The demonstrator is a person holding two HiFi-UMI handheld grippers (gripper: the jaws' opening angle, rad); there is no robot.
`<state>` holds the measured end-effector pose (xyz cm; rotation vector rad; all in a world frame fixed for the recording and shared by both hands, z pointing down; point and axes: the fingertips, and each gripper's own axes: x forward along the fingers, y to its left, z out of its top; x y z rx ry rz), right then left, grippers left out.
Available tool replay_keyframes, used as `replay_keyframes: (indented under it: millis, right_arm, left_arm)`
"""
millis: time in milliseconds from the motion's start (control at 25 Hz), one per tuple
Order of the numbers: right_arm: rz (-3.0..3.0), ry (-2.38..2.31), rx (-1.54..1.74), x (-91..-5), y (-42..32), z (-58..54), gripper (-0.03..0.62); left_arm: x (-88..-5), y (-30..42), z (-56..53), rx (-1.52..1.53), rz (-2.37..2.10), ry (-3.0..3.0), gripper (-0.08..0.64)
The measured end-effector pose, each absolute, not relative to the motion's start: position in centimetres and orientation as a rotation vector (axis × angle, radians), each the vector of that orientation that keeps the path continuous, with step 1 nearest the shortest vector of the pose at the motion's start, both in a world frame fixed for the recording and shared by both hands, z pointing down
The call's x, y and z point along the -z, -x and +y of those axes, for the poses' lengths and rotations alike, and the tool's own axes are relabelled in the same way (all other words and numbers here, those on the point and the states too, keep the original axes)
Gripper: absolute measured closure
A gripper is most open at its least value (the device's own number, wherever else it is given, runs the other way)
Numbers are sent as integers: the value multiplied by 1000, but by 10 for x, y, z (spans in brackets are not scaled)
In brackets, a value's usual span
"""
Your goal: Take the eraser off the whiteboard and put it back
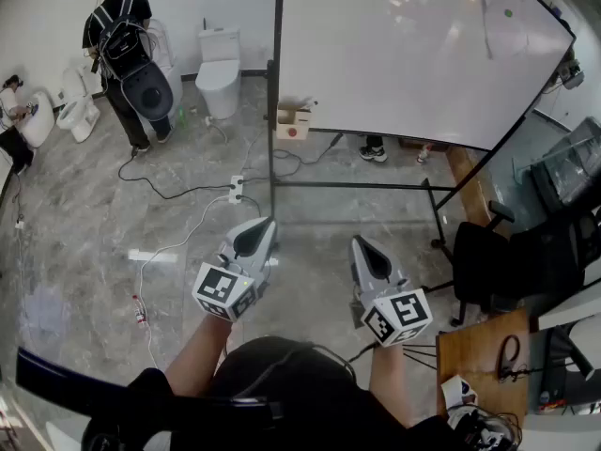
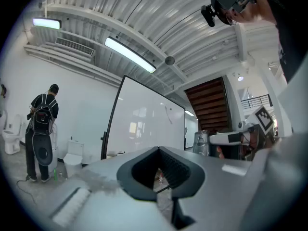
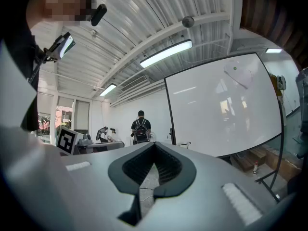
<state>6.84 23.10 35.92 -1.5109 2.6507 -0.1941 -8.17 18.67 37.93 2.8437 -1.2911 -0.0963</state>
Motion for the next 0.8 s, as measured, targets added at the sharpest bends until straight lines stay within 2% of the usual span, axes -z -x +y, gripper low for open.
replay_keyframes:
  millis: [800]
  right_arm:
    - [2625, 1527, 178, -357, -37, 213, 583]
  left_arm:
    - [-383, 117, 173, 97, -1262, -2876, 556]
